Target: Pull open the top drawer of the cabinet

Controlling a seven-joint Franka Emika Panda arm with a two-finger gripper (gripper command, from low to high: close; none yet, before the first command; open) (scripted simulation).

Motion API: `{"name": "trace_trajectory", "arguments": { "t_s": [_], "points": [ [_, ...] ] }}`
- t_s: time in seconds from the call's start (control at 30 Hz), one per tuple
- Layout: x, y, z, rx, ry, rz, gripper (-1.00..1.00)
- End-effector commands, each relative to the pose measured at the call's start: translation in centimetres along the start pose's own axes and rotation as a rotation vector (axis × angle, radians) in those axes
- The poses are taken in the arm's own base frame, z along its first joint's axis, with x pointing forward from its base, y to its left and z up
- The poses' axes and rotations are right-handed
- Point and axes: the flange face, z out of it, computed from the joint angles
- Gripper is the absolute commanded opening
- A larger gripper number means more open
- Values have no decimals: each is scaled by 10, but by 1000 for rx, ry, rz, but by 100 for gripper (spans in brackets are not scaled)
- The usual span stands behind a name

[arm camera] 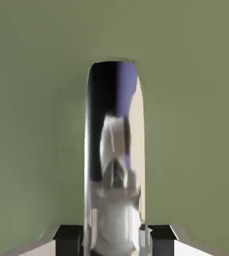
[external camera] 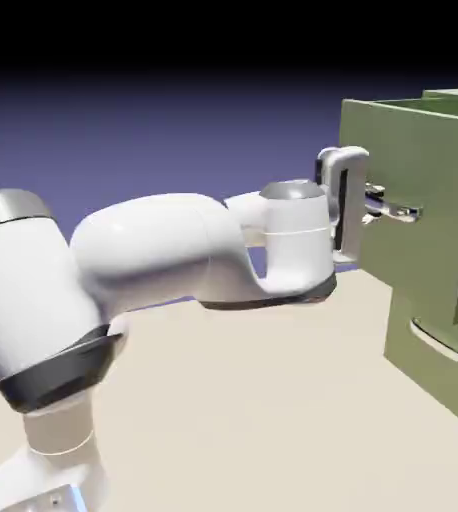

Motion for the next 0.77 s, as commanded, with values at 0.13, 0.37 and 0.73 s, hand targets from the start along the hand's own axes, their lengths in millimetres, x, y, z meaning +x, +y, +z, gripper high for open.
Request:
{"name": "trace_trajectory", "arguments": {
  "t_s": [0.13,0.37,0.73],
  "points": [
    [-4,-7,2,22,-14,-3,-100],
    [1,1,-23,-5,2,1,-100],
    [1,0,-102,-5,2,1,100]
  ]
}}
